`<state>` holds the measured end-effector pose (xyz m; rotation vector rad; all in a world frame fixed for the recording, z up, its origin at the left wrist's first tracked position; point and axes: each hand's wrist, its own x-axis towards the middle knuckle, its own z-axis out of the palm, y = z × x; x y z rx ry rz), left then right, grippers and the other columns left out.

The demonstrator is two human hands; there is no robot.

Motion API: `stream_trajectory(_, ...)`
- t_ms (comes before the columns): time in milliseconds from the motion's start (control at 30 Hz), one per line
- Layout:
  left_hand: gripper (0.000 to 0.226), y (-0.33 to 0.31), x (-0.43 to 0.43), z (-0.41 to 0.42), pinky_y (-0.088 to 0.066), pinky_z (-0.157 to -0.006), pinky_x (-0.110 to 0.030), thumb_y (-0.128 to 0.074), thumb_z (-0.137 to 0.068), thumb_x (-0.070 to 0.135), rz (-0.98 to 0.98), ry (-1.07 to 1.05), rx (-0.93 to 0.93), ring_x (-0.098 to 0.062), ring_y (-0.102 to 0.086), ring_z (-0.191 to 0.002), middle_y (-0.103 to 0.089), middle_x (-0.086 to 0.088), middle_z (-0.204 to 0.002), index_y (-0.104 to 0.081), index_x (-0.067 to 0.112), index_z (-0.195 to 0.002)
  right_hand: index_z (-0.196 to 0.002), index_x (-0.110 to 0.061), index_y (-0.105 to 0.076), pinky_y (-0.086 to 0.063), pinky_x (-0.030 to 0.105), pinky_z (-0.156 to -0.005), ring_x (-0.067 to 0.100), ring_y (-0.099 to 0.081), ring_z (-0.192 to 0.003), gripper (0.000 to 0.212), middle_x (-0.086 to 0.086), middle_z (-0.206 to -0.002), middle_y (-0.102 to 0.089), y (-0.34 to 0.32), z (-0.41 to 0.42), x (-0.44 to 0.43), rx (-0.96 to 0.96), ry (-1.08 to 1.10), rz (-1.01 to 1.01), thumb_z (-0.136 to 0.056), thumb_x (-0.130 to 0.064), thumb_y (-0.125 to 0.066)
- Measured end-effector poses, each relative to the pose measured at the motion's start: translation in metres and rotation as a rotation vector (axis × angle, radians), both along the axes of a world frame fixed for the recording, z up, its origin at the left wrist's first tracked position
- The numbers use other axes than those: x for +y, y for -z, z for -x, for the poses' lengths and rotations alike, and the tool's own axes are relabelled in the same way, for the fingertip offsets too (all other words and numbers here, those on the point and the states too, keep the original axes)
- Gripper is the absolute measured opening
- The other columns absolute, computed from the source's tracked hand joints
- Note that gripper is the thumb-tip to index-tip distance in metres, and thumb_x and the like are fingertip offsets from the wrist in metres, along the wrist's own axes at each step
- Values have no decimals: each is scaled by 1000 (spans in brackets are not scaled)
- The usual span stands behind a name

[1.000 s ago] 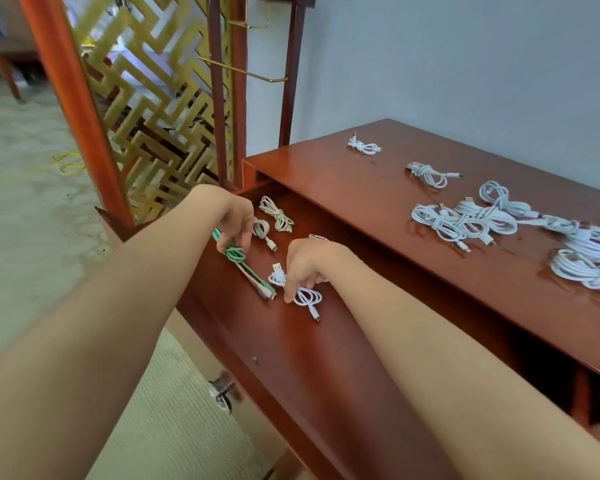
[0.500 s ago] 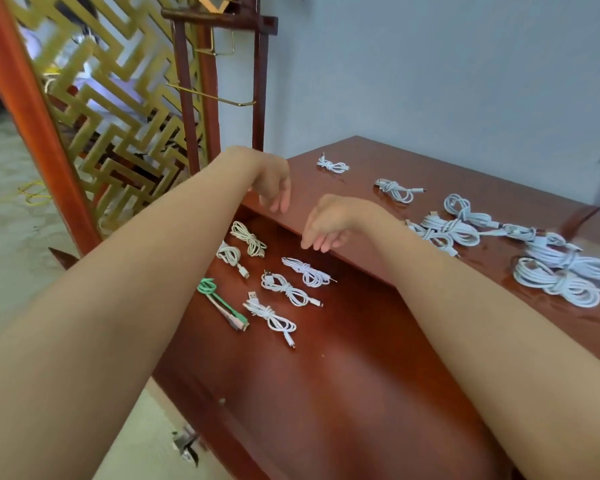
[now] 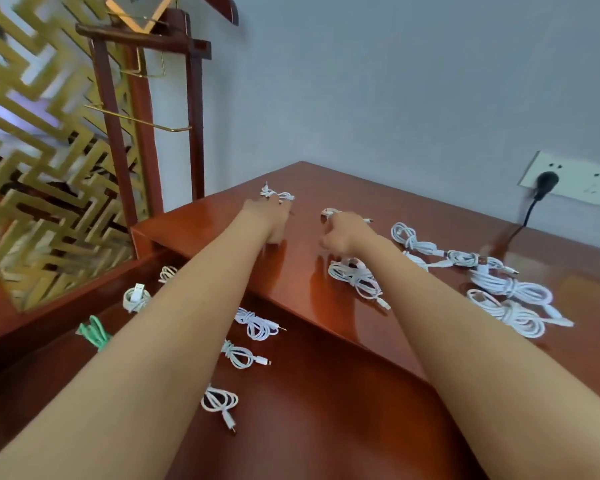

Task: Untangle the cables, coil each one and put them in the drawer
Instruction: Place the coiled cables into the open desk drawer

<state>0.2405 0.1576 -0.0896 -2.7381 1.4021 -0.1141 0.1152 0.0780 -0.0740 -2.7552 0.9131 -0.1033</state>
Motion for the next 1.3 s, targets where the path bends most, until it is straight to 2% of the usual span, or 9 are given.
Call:
stream_trajectory(100,53,24,-15,-10,-26,-107,-46,-37,-96,16,72,-54,20,-33,-27,-136,-23,-15,-151,-21,16,-147,-72,-9,-47,-42,27,-63,36,-59,-88,14,18,-111,-46,9,2,-14,16,20,-40,-87,-9,-46)
stream_trajectory(167,50,37,-22,-16,-22,-109,-47,-31,-97,10,169,-99,77,-34,-26,-136,-22,-14,-151,-24,15,-145,-101,-3,-54,-41,30,-69,36,-59,-92,17,21,-129,-39,15,2,-24,29,26,-44,-88,-11,-46)
stream_trajectory(267,50,42,-33,-22,-22,-109,-46,-30,-98,9,239,-79,79,-35,-22,-138,-18,-13,-153,-21,13,-147,-126,0,-45,-39,29,-77,35,-54,-105,39,19,-138,-33,20,-3,-35,25,30,-19,-89,-12,-49)
stream_trajectory(467,62,42,-55,-40,-12,-113,-47,-35,-95,4,278,-94,33,-35,-9,-143,-5,-11,-158,-8,13,-150,-144,-4,-23,-34,36,-102,36,-35,-131,60,14,-154,-13,21,-16,-44,-32,86,11,-91,-13,-51)
stream_trajectory(600,74,41,-63,-50,-5,-115,-49,-38,-92,0,307,-130,39,-32,-1,-145,-4,-6,-159,5,16,-150,-141,-1,-27,-35,37,-102,34,-38,-128,52,20,-143,-33,24,-24,-50,25,123,28,-94,-13,-46)
stream_trajectory(800,56,35,-65,-66,2,-113,-54,-34,-96,10,133,-149,-77,-33,7,-145,1,-4,-159,-16,16,-149,-131,2,-41,-37,33,-95,31,-34,-130,38,20,-142,-32,20,-28,-51,16,82,89,-96,-14,-44)
stream_trajectory(867,54,34,-65,-64,2,-113,-54,-39,-97,13,114,-142,-99,-31,1,-145,-11,-7,-158,-20,16,-148,-128,0,-46,-38,30,-85,30,-39,-127,34,20,-145,-25,20,-27,-47,4,95,91,-97,-15,-45)
stream_trajectory(967,47,34,-64,-57,-9,-114,-50,-45,-94,11,153,-147,-135,-33,-27,-136,-39,-13,-143,-33,13,-139,-121,0,-53,-40,31,-90,32,-50,-115,29,19,-143,-26,21,-28,-42,-35,105,114,-95,-11,-46)
stream_trajectory(1300,38,37,-23,-44,-25,-105,-43,-36,-92,1,277,-92,-128,-32,-37,-126,-50,-13,-132,-42,10,-128,-112,0,-59,-43,35,-82,34,-54,-106,25,18,-120,-53,9,-24,-14,-51,73,111,-90,-10,-54)
